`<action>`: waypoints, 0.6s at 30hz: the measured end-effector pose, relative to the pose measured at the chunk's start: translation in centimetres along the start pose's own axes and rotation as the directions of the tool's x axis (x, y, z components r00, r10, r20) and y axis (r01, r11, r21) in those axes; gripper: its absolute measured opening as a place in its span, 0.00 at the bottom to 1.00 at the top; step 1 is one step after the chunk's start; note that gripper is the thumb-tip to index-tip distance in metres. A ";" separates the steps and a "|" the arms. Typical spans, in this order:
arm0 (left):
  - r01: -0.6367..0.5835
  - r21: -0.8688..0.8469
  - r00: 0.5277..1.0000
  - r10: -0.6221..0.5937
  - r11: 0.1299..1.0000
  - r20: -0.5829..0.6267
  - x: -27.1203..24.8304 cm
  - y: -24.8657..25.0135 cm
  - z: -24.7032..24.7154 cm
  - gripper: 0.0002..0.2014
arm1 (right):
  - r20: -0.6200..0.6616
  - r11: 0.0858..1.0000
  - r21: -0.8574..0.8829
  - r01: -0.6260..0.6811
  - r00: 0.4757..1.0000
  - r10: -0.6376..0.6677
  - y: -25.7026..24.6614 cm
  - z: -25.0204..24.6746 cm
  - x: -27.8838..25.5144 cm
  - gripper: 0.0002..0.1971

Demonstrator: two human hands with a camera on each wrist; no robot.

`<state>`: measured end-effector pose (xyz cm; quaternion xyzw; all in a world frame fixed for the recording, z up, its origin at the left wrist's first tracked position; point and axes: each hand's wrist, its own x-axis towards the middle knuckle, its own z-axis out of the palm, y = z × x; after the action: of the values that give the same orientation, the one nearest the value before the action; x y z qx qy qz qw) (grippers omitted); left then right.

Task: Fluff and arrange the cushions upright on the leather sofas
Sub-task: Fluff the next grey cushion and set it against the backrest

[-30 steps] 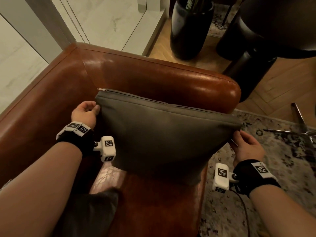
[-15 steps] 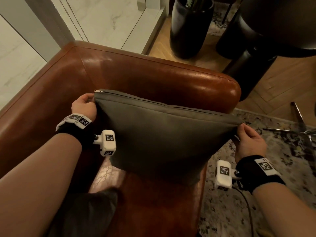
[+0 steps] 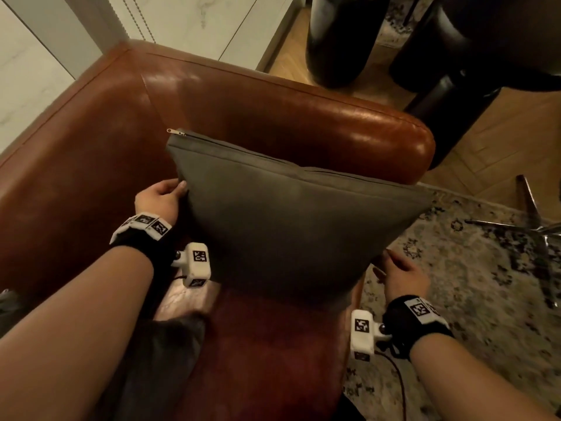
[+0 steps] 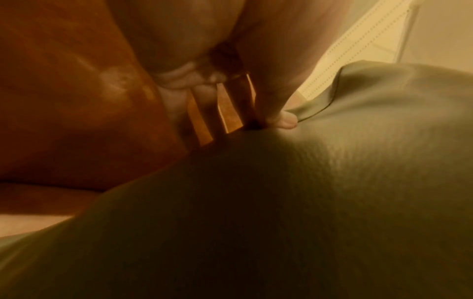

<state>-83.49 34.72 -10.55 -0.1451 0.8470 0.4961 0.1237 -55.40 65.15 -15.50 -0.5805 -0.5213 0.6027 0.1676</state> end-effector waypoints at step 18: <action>-0.473 0.271 0.880 0.464 0.838 0.100 -18.7 -4.2 -12.3 0.20 | 0.812 0.531 -0.444 0.722 0.575 -0.102 1.2 7.5 -16.7 0.13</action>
<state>-65.42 24.35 -1.43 0.0932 0.9177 0.3850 0.0312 -56.97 47.96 -9.37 -0.1606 -0.8719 0.4392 -0.1451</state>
